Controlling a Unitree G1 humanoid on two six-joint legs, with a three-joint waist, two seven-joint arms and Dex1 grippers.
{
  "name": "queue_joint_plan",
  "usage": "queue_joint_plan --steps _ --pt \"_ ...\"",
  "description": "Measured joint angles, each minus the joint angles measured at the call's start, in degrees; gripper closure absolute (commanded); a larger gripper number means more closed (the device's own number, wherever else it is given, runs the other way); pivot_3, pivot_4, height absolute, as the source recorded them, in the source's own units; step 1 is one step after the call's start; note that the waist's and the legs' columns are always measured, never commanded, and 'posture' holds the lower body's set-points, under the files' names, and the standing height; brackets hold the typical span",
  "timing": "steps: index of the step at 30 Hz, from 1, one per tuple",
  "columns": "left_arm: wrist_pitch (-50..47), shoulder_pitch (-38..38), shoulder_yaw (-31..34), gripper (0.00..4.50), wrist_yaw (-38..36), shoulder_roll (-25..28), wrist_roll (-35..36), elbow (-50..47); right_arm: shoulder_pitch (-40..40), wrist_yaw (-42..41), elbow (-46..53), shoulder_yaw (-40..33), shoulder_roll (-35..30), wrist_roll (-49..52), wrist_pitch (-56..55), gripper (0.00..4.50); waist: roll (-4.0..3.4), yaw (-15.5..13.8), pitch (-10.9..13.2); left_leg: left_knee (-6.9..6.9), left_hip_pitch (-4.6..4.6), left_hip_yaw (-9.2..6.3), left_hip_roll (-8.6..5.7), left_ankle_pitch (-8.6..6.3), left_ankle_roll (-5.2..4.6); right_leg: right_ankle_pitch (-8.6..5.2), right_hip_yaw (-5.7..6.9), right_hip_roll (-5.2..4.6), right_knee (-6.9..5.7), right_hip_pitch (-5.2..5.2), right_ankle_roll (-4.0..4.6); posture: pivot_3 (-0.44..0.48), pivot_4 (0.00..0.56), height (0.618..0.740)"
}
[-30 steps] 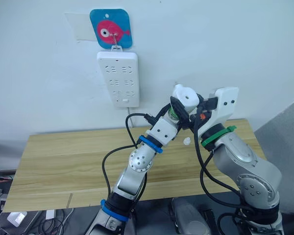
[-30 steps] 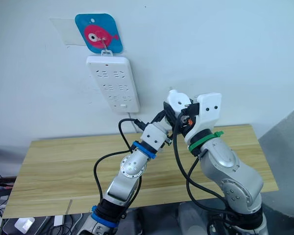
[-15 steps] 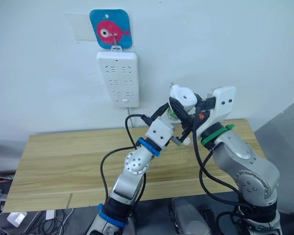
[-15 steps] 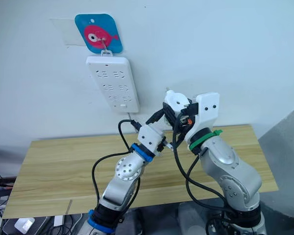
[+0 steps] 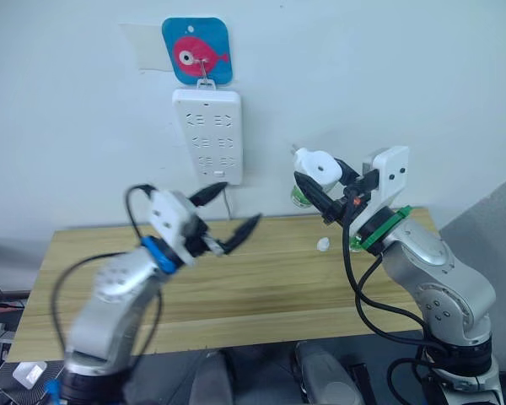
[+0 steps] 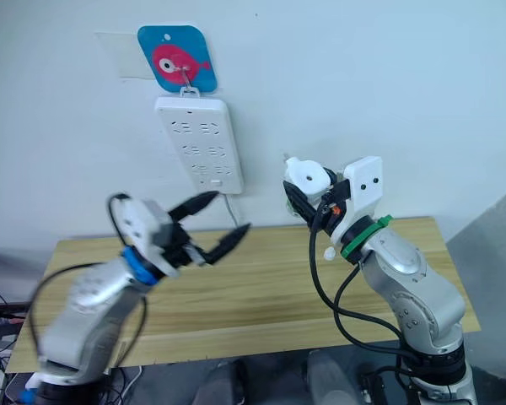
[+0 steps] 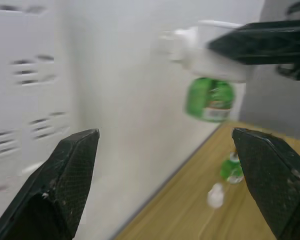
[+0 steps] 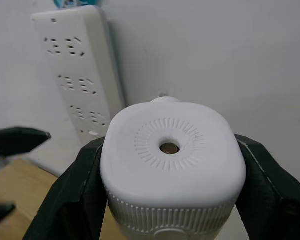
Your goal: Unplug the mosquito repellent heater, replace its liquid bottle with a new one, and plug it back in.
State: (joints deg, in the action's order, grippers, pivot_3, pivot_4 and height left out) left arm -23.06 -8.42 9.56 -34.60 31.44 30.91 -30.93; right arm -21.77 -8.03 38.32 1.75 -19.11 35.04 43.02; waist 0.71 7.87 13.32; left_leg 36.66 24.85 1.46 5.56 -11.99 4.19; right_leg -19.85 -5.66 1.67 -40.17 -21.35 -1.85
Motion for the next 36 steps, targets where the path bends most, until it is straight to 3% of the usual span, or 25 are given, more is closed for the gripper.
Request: queue_joint_plan --steps 6,9,20,26,32,36 --pt "-5.9 -5.7 6.4 0.00 -6.1 9.6 6.6 8.3 0.3 -3.0 0.2 0.1 -1.1 0.5 0.5 1.54 0.25 -1.5 -0.1 0.00 0.01 -0.02 0.00 0.00 0.00 0.00 0.05 -0.03 0.00 -0.04 0.00 -0.089 0.173 0.740" --pt "-5.7 -10.3 6.3 0.00 -9.5 11.0 6.5 15.4 0.1 -3.4 0.3 0.6 -0.9 0.8 1.4 1.54 0.25 -1.7 -0.1 0.01 0.01 0.00 -0.01 0.00 0.00 0.00 0.05 -0.03 -0.01 -0.05 0.01 -0.109 0.175 0.740" --pt "3.2 -23.5 -0.5 0.00 -23.1 11.0 -1.0 38.8 -1.4 -1.9 1.2 0.6 0.8 2.2 4.0 1.54 0.26 -1.7 -0.2 0.03 0.02 0.06 0.02 0.00 0.00 0.00 0.05 -0.02 -0.09 -0.13 0.02 -0.143 0.188 0.740" --pt "11.2 -34.0 -5.2 0.00 -30.2 7.6 -6.1 53.0 -1.5 -1.6 2.0 1.3 1.8 2.2 4.4 1.54 0.28 -1.7 -0.2 0.13 0.04 0.06 0.00 0.00 -0.01 0.00 0.03 -0.02 -0.18 -0.13 0.02 -0.156 0.193 0.740" --pt "13.8 -39.8 -7.4 0.00 -36.3 5.2 -8.7 61.1 -1.4 -1.0 2.2 1.9 2.5 2.2 5.0 1.54 0.30 -2.3 -0.2 0.33 0.04 0.03 -0.03 0.01 -0.01 0.00 0.04 -0.03 -0.46 -0.13 0.01 -0.162 0.188 0.740" --pt "9.9 -41.8 -9.2 0.00 -41.8 4.9 -8.3 61.1 -1.4 -1.0 2.4 1.9 2.2 2.1 5.3 1.54 0.31 -1.9 -0.2 0.29 0.05 0.05 0.01 0.01 0.00 -0.01 0.00 0.02 -0.57 -0.26 0.01 -0.162 0.185 0.740"
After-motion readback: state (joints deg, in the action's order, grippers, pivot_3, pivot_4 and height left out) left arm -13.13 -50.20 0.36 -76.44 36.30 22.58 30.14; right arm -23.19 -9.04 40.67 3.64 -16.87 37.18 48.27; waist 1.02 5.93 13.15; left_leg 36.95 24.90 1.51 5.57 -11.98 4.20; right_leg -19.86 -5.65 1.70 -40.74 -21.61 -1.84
